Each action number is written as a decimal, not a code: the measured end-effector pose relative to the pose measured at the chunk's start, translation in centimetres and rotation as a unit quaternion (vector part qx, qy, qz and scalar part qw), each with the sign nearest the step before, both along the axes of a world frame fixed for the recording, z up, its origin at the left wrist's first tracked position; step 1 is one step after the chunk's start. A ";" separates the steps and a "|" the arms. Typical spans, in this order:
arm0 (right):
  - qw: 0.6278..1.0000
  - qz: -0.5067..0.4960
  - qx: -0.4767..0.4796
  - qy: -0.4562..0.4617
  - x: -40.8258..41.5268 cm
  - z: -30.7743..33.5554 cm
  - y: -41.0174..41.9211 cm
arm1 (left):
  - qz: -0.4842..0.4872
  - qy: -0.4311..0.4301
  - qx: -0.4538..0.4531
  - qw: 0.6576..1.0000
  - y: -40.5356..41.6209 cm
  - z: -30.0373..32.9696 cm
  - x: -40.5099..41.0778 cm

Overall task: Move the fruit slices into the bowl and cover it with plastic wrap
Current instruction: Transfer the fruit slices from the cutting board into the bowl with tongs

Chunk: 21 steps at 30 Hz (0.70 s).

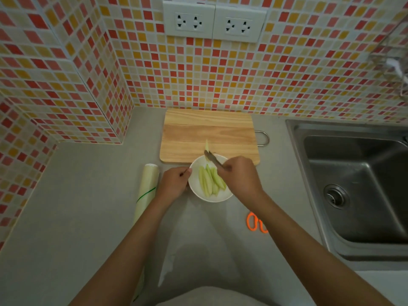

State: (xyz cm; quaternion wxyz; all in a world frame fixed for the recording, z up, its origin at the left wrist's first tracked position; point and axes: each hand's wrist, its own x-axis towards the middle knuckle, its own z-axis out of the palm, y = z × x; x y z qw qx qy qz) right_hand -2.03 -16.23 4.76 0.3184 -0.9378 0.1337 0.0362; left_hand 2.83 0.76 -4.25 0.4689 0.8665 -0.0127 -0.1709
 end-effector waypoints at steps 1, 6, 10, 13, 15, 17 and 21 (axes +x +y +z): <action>1.000 0.004 -0.007 0.012 -1.5 -0.1 0.0 | 0.001 0.000 -0.001 1.000 0.0 0.0 0.0; 0.988 0.030 -0.107 0.111 -4.4 -2.1 1.0 | -0.004 -0.014 0.006 1.000 0.0 0.0 -0.1; 0.974 0.027 -0.188 0.120 -4.4 -2.6 1.1 | -0.005 -0.011 0.008 1.000 0.0 0.1 -0.1; 0.971 0.002 -0.230 0.066 -3.6 -1.8 0.1 | -0.004 -0.006 0.009 1.000 0.0 0.1 0.0; 0.975 -0.054 -0.210 0.038 -1.7 -1.2 -1.4 | -0.002 -0.001 0.005 1.000 0.0 0.0 0.0; 0.978 -0.112 -0.172 0.029 1.3 -1.2 -3.1 | 0.004 0.004 -0.002 1.000 0.1 -0.2 0.0; 0.977 -0.159 -0.139 0.034 7.2 -3.6 -5.6 | 0.010 0.006 -0.013 1.000 0.1 -0.4 0.1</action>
